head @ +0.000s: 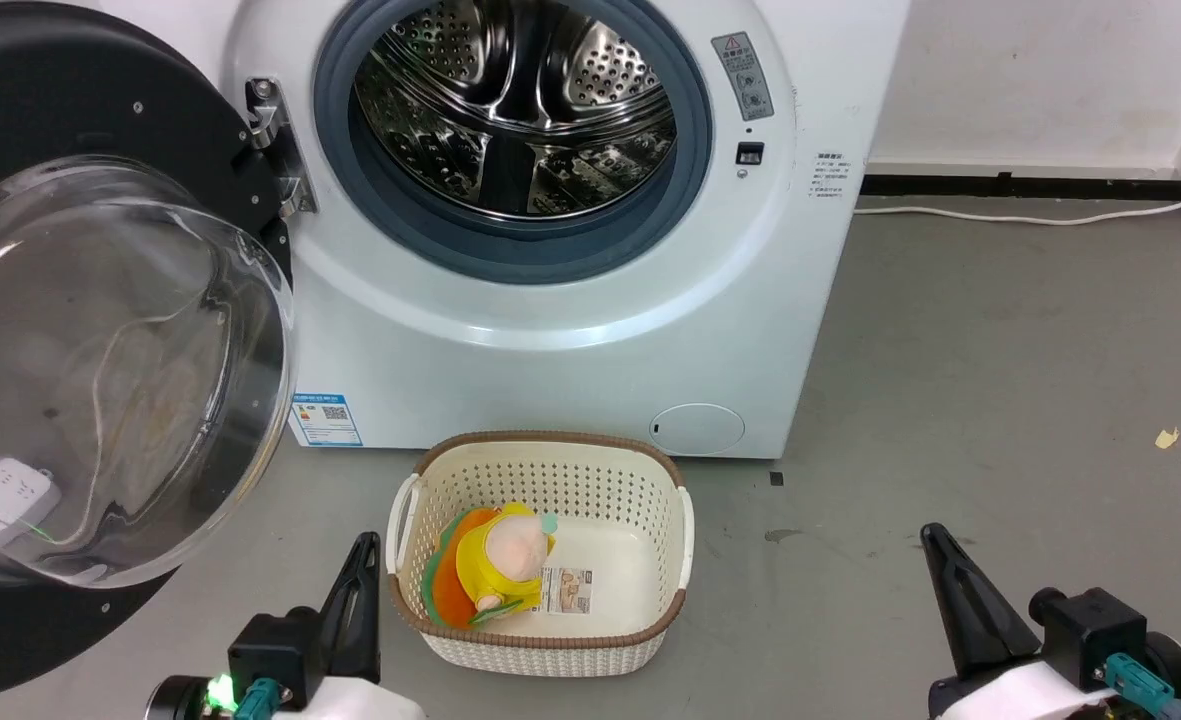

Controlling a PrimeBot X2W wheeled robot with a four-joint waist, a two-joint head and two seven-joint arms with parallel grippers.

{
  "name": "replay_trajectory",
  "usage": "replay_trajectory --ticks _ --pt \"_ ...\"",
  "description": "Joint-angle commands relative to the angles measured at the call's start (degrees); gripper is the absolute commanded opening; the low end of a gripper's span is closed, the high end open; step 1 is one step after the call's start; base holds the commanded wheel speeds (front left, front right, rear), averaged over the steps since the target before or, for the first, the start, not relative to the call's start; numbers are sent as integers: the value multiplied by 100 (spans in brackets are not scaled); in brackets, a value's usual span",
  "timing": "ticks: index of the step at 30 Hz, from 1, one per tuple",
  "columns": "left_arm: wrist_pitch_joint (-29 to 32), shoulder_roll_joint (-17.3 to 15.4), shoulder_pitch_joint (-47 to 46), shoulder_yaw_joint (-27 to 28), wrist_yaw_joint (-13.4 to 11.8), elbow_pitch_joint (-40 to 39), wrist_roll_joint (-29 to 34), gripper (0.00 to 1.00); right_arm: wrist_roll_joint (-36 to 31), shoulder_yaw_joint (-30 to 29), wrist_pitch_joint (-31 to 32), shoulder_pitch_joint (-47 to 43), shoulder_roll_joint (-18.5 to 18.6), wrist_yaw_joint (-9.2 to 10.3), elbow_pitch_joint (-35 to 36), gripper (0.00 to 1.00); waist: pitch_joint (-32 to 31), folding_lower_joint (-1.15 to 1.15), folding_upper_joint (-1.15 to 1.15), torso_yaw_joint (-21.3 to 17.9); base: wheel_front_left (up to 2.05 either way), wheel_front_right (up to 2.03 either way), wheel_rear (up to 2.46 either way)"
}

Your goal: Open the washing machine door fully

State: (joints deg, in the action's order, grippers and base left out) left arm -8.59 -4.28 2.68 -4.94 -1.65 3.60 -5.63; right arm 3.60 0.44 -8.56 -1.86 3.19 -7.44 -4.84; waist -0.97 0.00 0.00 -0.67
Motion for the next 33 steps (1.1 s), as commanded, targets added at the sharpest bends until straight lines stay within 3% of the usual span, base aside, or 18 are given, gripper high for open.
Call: replay_trajectory --ticks 1,33 --pt "41 31 -75 19 33 -39 51 0 -47 -8 36 67 -14 -2 57 0 2 0 0 2 0 0 0" --pt "404 79 -161 230 92 -182 278 0 -186 -24 400 120 -22 -3 246 0 44 0 0 31 0 0 0"
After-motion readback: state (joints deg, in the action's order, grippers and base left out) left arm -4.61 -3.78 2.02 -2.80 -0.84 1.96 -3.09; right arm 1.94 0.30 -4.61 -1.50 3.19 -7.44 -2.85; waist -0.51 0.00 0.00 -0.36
